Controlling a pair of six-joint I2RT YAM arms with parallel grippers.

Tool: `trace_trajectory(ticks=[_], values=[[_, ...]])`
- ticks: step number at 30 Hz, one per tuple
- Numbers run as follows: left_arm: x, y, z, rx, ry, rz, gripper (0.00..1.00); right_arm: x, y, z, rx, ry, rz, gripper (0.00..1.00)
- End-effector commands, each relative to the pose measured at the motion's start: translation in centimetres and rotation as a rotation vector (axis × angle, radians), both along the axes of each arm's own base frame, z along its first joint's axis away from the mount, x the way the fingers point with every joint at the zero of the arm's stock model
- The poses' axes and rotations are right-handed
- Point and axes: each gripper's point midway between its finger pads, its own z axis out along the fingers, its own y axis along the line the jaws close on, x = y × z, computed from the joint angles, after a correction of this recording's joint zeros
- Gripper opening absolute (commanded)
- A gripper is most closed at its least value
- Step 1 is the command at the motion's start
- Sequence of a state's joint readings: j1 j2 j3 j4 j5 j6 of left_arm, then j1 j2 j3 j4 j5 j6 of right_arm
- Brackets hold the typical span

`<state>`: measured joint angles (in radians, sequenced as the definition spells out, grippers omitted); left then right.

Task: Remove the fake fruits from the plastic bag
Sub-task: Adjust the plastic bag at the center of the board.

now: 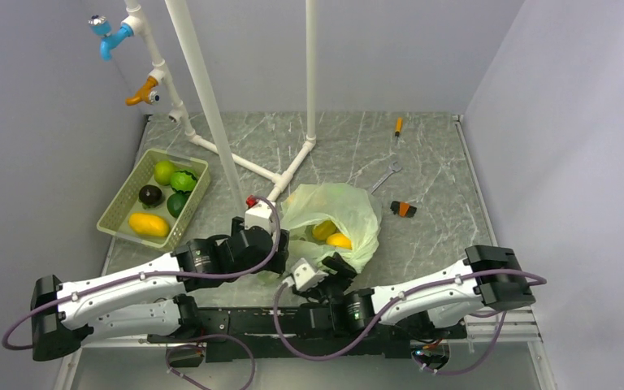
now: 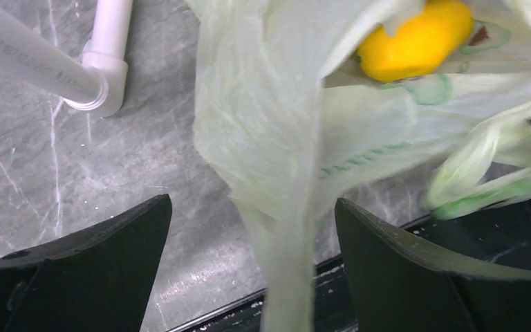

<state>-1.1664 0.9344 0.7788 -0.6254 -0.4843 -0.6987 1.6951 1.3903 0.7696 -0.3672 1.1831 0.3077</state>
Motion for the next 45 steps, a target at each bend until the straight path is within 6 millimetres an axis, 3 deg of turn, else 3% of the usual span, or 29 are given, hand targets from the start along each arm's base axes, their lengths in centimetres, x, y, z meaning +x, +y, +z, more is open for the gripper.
trace_trajectory(ticks=[1,5,7,8,10,14,16,20,25,29,35,37,41,45], values=[[0.9,-0.1,-1.3,-0.042,0.028,0.062,0.88,1.7,-4.8,5.0,0.244,-0.125,-0.231,0.48],[1.6,1.2,-3.1,0.005,0.042,0.130,0.64,2.0,-9.5,6.7,0.457,-0.064,-0.346,0.03],[2.0,2.2,-3.7,0.036,0.039,0.173,0.36,1.7,-10.6,6.9,0.520,-0.010,-0.374,0.00],[2.1,3.0,-3.8,0.054,0.035,0.195,0.27,1.5,-10.8,6.8,0.535,0.023,-0.374,0.00],[2.4,3.9,-3.6,0.059,0.022,0.211,0.19,0.7,-9.8,6.2,0.561,0.125,-0.334,0.00],[2.6,4.5,-2.7,0.015,0.002,0.189,0.12,-0.6,-7.4,6.6,0.776,0.375,-0.175,0.00],[2.4,4.7,-2.3,-0.005,-0.008,0.175,0.10,-0.5,-7.9,7.0,0.872,0.439,-0.137,0.00],[2.2,5.7,-2.3,-0.014,-0.010,0.180,0.02,0.2,-10.7,6.8,0.926,0.471,-0.233,0.00],[1.8,7.5,-2.7,0.026,0.003,0.221,0.02,1.0,-13.2,6.2,0.826,0.407,-0.389,0.00],[1.5,8.1,-1.7,0.031,-0.010,0.202,0.05,1.7,-14.3,8.0,0.801,0.341,-0.394,0.00],[1.4,8.7,-1.5,0.070,-0.012,0.197,0.04,2.4,-19.1,11.8,0.941,0.279,-0.425,0.00],[1.5,8.6,-1.8,0.067,-0.010,0.197,0.03,2.2,-19.3,12.0,0.978,0.301,-0.405,0.05],[1.7,8.4,-2.1,0.056,-0.010,0.198,0.03,1.5,-17.4,11.9,0.947,0.353,-0.296,0.24],[1.7,7.5,-1.7,0.037,-0.008,0.163,0.01,0.7,-16.0,13.4,0.893,0.382,-0.180,0.61]])
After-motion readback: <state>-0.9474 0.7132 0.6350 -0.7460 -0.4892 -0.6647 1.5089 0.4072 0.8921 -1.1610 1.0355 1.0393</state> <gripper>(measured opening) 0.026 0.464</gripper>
